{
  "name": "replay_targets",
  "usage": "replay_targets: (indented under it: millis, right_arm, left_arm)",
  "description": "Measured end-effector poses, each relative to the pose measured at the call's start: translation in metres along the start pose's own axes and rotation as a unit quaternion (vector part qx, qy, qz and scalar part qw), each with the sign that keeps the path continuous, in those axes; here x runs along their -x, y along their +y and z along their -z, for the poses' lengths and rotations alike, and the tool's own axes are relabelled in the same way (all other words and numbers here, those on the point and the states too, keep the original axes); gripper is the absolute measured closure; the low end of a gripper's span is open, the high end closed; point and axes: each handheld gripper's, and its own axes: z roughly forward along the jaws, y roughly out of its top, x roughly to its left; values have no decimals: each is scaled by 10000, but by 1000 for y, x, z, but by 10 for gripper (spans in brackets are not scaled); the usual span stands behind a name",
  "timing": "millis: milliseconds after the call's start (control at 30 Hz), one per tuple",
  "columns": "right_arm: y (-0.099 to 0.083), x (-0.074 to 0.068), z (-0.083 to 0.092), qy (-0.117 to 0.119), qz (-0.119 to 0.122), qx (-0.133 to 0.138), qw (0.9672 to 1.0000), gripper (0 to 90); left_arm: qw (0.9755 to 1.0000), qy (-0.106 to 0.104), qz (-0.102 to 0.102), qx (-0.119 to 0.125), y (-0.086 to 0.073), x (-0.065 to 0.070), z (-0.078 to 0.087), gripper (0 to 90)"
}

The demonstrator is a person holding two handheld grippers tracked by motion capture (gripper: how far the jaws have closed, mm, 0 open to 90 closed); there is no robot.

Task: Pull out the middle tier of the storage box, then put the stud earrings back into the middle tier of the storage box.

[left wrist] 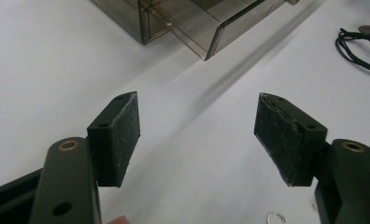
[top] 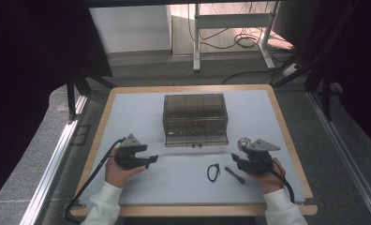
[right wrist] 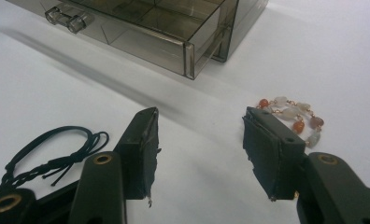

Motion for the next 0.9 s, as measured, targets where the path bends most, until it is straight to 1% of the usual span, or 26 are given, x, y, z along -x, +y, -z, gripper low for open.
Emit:
replay_targets:
  millis: [133, 300, 600, 733, 900]
  right_arm:
    - [-3, 1, 4, 3, -20, 7, 10000, 455]
    - [-6, 3, 5, 10, -35, -1, 10000, 453]
    - [-5, 4, 6, 9, -46, 17, 10000, 451]
    - [-5, 4, 5, 6, -61, 15, 10000, 449]
    - [-4, 5, 7, -18, -73, 37, 10000, 449]
  left_arm:
    - [10000, -8, 26, -7, -2, 0, 4, 328]
    - [10000, -18, 2, -31, -3, 0, 8, 330]
    - [9999, -26, -51, -92, -5, 2, 12, 330]
    - [10000, -25, -26, -48, -5, 1, 15, 329]
    - [9998, 0, -139, -115, -4, 3, 18, 329]
